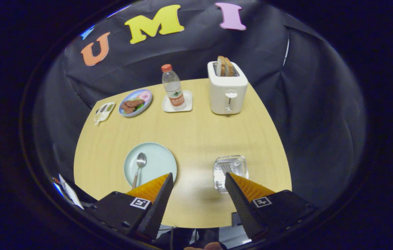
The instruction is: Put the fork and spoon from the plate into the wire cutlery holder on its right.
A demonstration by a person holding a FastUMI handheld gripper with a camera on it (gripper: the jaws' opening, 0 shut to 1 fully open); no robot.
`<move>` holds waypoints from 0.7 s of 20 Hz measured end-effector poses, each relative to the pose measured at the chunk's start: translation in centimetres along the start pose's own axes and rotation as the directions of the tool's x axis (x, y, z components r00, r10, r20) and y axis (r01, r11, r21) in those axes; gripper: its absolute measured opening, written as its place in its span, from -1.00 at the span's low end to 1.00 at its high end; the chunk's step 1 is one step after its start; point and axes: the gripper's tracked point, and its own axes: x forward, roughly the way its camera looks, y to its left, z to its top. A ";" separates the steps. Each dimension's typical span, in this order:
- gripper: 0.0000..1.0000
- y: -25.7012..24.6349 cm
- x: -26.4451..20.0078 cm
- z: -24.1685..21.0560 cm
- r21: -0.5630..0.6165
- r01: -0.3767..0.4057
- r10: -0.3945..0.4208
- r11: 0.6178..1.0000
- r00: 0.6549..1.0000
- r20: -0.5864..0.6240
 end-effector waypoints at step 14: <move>0.84 16.1 10.3 -6.9 -0.066 -0.047 0.045 0.997 0.998 -0.034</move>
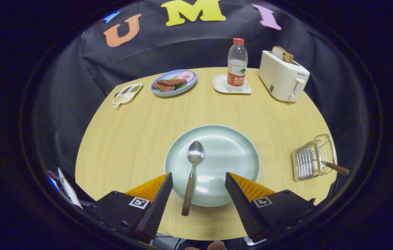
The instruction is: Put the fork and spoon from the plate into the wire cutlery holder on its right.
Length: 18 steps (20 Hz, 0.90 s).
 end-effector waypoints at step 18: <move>-0.64 0.4 6.1 -3.3 -0.031 0.094 -0.097 0.995 0.986 -0.132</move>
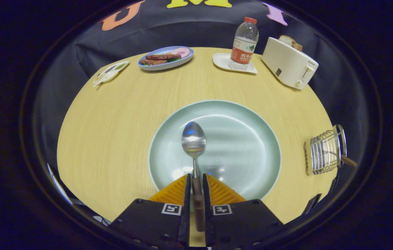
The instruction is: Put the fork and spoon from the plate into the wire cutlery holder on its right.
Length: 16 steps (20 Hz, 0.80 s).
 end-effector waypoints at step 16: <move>-0.99 -6.5 -8.3 2.0 -0.019 -0.046 0.045 0.999 0.998 -0.042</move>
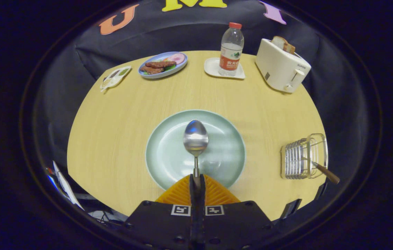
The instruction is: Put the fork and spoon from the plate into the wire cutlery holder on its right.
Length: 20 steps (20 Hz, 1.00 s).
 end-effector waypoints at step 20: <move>-0.99 -21.2 -9.7 -1.9 0.084 0.046 -0.029 0.995 0.979 -0.201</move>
